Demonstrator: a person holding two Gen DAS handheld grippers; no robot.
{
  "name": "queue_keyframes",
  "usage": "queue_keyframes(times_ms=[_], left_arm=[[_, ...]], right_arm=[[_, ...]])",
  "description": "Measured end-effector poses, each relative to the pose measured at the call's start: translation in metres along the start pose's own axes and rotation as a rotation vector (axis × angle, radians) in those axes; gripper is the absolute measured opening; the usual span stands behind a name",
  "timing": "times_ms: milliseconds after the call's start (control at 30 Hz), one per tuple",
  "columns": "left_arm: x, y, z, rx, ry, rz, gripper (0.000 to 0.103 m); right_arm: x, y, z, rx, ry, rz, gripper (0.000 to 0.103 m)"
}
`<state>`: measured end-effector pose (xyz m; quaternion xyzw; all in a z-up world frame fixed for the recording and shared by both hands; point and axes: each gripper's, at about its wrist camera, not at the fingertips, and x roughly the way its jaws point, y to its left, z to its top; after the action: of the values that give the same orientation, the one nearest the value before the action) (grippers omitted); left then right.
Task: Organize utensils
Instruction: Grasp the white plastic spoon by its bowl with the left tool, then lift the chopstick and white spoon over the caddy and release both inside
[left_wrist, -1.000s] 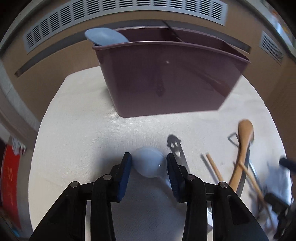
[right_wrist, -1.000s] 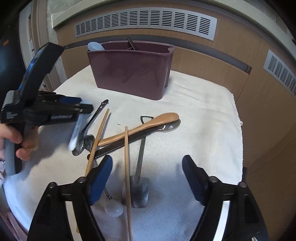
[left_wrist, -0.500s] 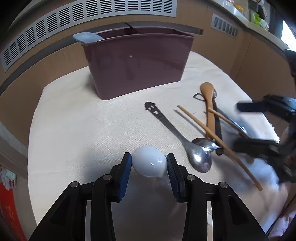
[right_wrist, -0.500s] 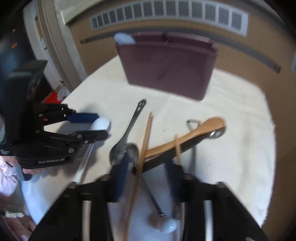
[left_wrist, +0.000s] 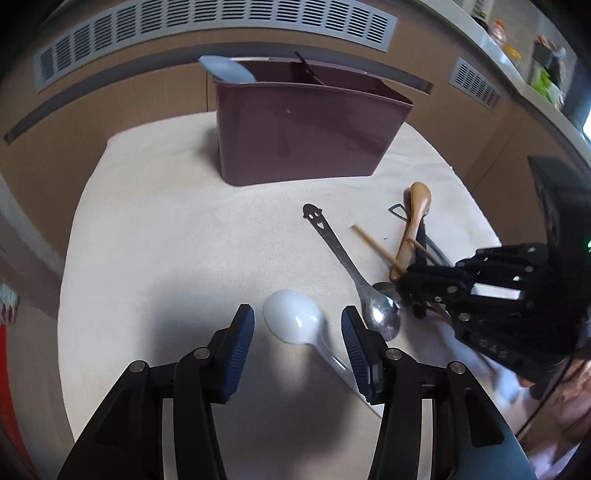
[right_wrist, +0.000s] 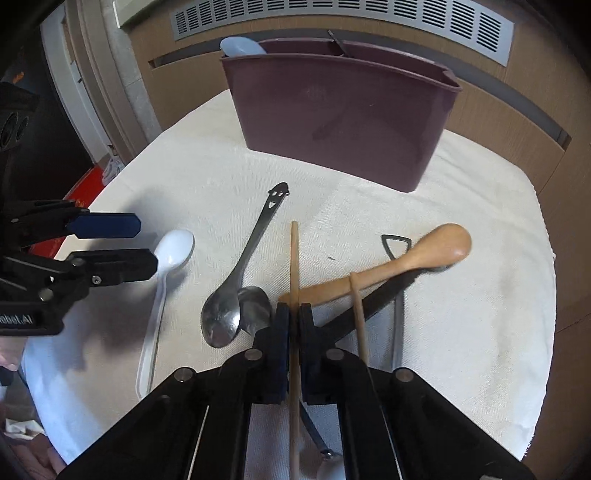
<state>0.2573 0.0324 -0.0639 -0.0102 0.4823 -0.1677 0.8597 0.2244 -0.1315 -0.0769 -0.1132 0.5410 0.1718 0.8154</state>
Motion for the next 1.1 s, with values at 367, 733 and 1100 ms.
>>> queue_keyframes(times_ms=[367, 733, 1100], left_arm=[[0.021, 0.002, 0.001, -0.243, 0.077, 0.062, 0.055], [0.004, -0.033, -0.005, -0.038, -0.14, 0.193, 0.037], [-0.082, -0.058, 0.01, 0.075, -0.419, 0.161, 0.037]], right_arm=[[-0.024, -0.025, -0.019, 0.066, -0.057, -0.022, 0.004], [-0.046, -0.026, -0.021, 0.091, -0.146, 0.036, 0.004], [-0.103, -0.026, 0.007, 0.095, -0.294, 0.08, 0.004]])
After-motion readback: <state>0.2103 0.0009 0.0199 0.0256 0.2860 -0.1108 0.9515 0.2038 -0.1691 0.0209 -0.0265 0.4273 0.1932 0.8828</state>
